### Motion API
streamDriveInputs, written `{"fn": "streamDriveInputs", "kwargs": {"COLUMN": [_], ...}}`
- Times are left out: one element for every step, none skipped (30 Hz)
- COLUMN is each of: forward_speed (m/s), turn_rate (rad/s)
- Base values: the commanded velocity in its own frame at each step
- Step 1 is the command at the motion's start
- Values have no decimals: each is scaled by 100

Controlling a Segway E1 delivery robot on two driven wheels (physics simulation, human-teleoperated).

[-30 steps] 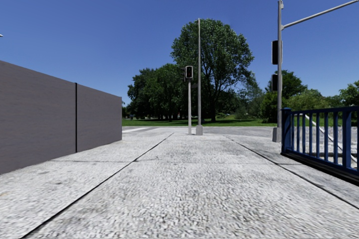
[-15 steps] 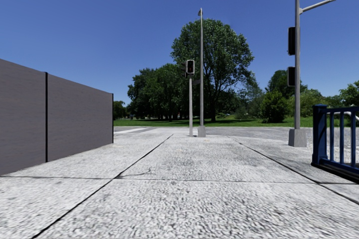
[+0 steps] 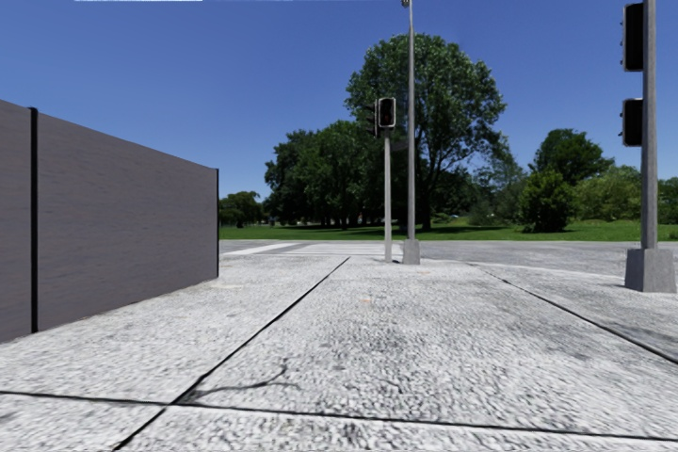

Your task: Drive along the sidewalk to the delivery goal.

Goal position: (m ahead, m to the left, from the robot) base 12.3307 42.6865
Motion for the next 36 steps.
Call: {"fn": "streamDriveInputs", "kwargs": {"forward_speed": [200, 200, 200, 200, 200, 200, 200, 200, 200, 200, 200, 200, 200, 200, 200, 200, 200, 200, 200, 200, 200, 200, 200, 200, 200, 200, 200, 200, 200, 200, 200, 200, 200, 200, 200, 200], "turn_rate": [28, 13, 13, 0, 0, 0, 0, 0, 0, 0, 0, 0, 0, 0, 0, 0, 0, 0, 0, 0, 0, 0, 0, 0, 0, 0, 0, 0, 0, 0, 0, 0, 0, 0, 0, 0]}}
